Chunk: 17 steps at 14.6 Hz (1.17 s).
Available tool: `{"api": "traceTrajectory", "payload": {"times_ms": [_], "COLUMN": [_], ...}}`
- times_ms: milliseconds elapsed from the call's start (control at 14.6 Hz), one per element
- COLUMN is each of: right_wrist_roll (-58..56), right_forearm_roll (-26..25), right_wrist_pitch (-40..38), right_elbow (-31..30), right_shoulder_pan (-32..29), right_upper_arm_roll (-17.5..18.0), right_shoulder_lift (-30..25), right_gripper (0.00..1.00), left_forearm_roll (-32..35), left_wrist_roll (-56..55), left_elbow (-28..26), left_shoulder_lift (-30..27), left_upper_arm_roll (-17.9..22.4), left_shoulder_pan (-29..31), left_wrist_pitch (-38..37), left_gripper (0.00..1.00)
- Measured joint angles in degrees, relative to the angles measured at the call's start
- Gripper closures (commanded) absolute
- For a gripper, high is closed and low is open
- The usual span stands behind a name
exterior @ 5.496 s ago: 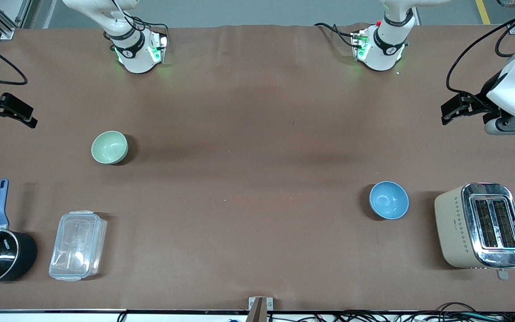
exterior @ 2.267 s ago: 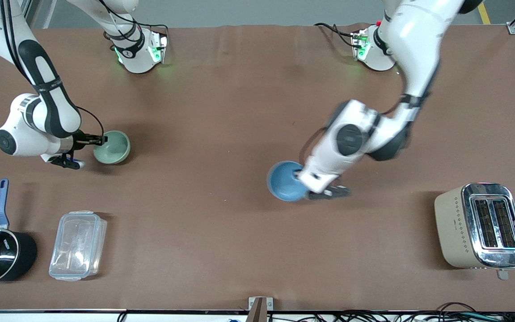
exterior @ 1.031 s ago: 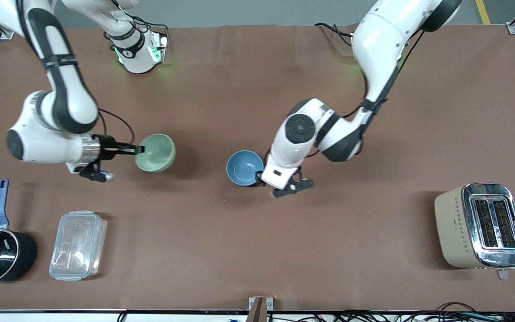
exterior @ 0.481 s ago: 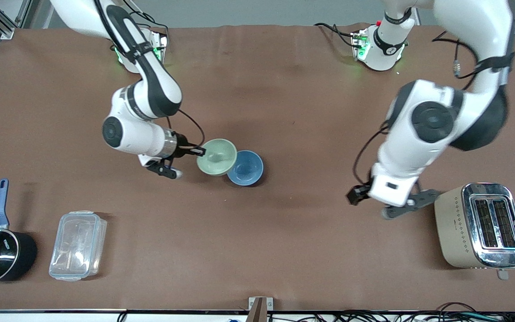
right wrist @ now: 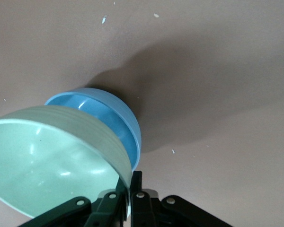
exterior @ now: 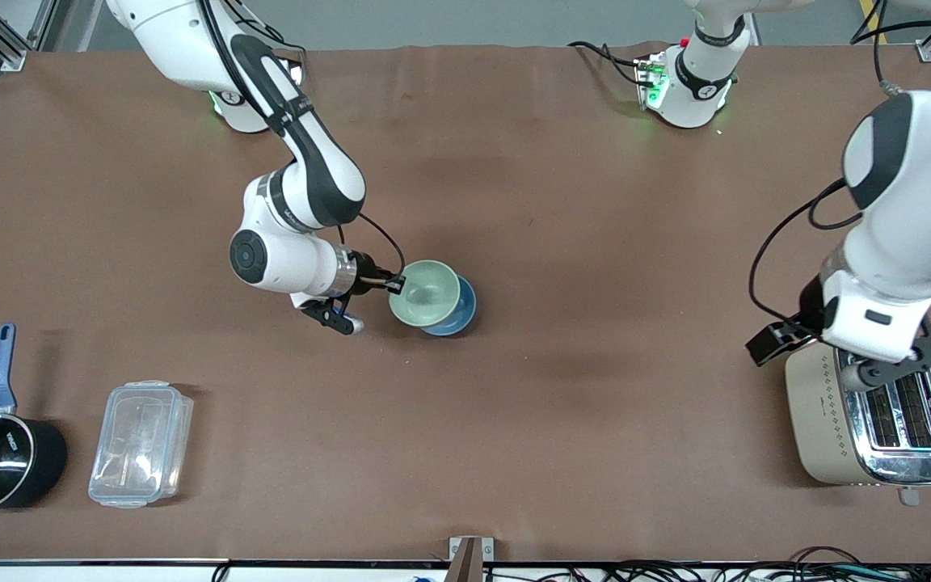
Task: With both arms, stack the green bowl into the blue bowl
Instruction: 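Lower the green bowl into the blue bowl with the right gripper while left retracts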
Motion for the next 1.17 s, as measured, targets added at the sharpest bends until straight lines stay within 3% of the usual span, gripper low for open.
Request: {"api": "traceTrajectory", "payload": {"times_ms": [481, 687, 962, 1168], "right_wrist_roll": [2.5, 2.5, 2.5, 2.5], "right_forearm_roll": [0.0, 0.0, 0.0, 0.0], "right_wrist_pitch": [-0.3, -0.2, 1.8, 1.9], "right_elbow": [1.2, 1.2, 1.3, 1.6], "right_shoulder_pan": [2.7, 2.7, 2.7, 2.7], "right_upper_arm_roll": [-0.1, -0.5, -0.6, -0.6], "right_shoulder_lift": [1.8, 2.4, 3.4, 3.8], "right_gripper": [0.95, 0.95, 0.93, 0.93], "left_forearm_roll": [0.0, -4.5, -7.6, -8.3], "left_wrist_roll": [9.5, 15.1, 20.1, 20.6], "left_elbow": [0.4, 0.3, -1.1, -2.2], "left_shoulder_lift": [-7.3, -9.7, -14.2, -16.8], "left_upper_arm_roll": [0.0, 0.4, 6.2, 8.3], "left_shoulder_pan": [1.0, 2.6, 1.7, 1.0], "left_wrist_pitch": [-10.7, -13.0, -16.5, -19.5], "left_gripper": [0.00, 0.00, 0.00, 0.00]}}
